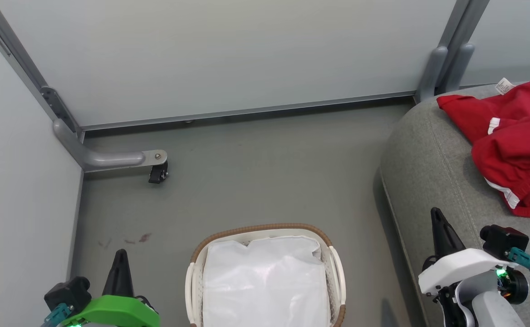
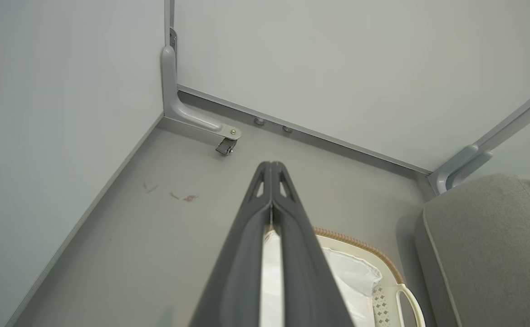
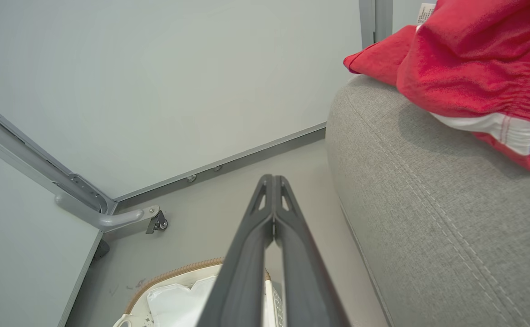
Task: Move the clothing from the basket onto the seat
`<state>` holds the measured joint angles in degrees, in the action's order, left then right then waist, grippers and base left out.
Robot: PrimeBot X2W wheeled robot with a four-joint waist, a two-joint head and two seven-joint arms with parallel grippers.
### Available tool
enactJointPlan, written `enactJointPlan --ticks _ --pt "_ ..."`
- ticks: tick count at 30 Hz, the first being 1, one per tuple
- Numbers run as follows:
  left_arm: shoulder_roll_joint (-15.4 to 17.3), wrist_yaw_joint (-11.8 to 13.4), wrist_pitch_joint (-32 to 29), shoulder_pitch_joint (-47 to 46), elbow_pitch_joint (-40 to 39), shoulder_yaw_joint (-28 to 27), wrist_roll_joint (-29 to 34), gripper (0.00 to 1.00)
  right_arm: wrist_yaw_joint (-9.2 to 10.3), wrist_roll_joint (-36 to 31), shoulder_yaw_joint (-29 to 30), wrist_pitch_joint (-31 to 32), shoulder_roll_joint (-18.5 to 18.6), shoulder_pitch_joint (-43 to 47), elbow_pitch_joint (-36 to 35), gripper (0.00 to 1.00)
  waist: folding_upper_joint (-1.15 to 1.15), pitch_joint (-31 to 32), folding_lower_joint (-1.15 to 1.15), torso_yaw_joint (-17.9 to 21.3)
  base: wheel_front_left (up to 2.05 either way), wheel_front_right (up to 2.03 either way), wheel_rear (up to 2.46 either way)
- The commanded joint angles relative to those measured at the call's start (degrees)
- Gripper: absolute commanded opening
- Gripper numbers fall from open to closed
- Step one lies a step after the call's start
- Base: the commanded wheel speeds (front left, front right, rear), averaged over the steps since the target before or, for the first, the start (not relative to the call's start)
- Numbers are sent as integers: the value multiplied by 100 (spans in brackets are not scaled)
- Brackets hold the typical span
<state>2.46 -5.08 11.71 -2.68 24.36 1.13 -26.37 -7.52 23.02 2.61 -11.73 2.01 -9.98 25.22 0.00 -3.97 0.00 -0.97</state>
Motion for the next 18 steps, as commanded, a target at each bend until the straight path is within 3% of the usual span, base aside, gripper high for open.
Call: enactJointPlan --ticks 1,18 --pt "18 -37 -44 -89 -127 -52 -249 0 0 249 24 56 32 -37 -141 0 0 4 0 1 0 0 0" --pt "26 -87 -447 -162 -350 -214 -1704 0 1 1782 102 453 49 66 -385 0 0 61 0 16 0 0 0"
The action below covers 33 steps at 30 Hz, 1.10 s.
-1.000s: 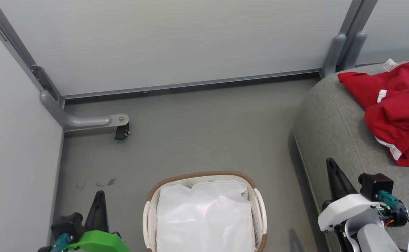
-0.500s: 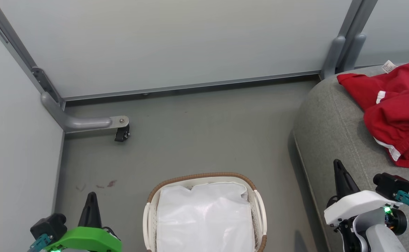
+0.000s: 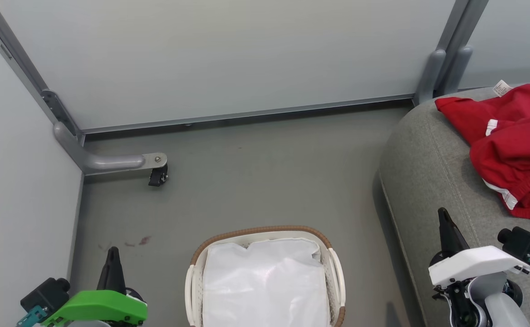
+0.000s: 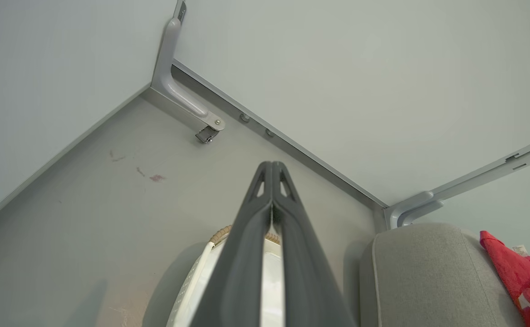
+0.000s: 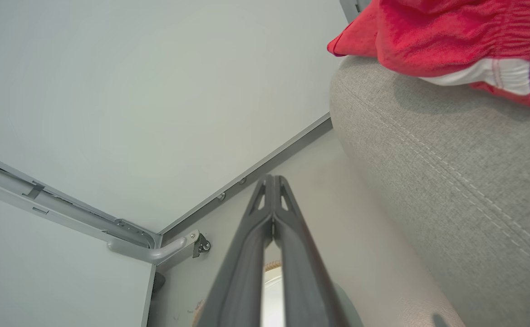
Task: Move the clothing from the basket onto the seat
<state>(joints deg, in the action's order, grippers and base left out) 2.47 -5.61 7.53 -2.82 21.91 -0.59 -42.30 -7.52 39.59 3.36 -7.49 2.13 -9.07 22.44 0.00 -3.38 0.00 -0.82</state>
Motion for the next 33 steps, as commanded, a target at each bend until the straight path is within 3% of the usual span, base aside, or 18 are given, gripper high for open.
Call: enactJointPlan --ticks 1,33 --pt "26 -37 -54 -153 -117 -52 -197 0 1 216 33 54 38 -19 -121 0 0 5 0 1 0 0 0" --pt "40 -108 -644 -256 -420 -291 -2284 0 2 2415 161 644 62 118 -448 0 0 110 0 28 0 0 0"
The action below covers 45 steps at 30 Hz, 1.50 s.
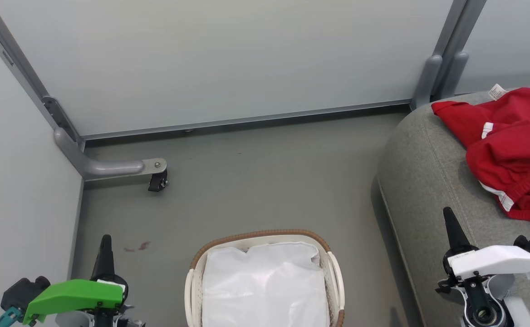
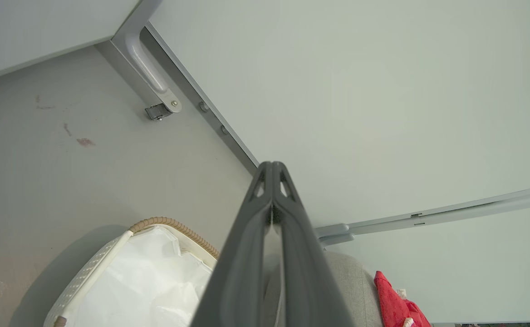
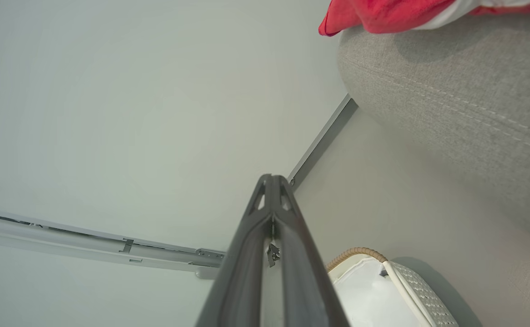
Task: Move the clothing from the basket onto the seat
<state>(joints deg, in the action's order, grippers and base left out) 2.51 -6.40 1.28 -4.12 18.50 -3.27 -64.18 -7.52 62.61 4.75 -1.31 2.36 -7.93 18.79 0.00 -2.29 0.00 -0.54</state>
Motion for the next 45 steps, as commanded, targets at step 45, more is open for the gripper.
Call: enactJointPlan --ticks 45 --pt "51 -107 -629 -226 -377 -276 -2237 0 4 2362 152 640 63 162 -410 0 0 155 0 39 0 0 0"
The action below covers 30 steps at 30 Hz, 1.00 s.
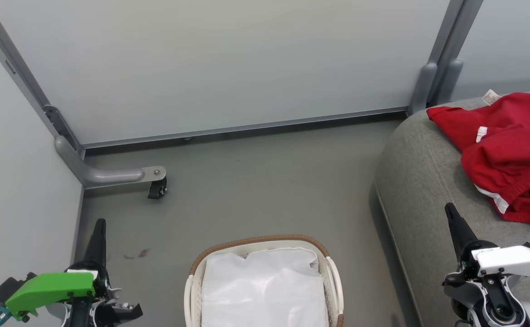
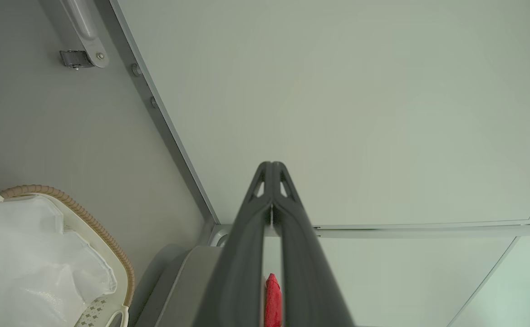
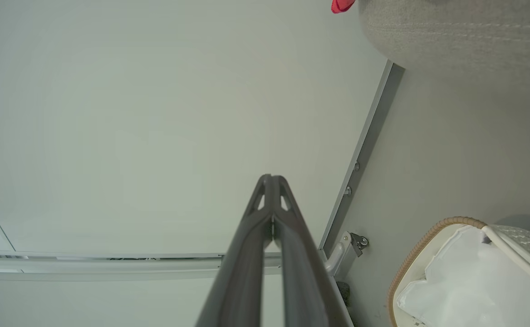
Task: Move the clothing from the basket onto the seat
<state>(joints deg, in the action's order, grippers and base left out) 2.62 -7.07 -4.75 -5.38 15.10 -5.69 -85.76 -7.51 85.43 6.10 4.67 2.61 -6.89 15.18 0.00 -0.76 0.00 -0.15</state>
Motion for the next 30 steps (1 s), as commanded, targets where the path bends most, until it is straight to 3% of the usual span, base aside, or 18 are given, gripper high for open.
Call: enactJointPlan --ticks 1,11,30 --pt "41 -49 -86 -111 -73 -59 -309 0 3 319 31 101 40 74 -81 0 0 21 0 5 0 0 0" --pt "44 -57 -200 -129 -122 -100 -693 0 3 724 55 212 45 101 -139 0 0 58 0 15 0 0 0" --pt "44 -54 -201 -114 -115 -97 -674 0 3 707 53 207 44 101 -133 0 0 59 0 15 0 0 0"
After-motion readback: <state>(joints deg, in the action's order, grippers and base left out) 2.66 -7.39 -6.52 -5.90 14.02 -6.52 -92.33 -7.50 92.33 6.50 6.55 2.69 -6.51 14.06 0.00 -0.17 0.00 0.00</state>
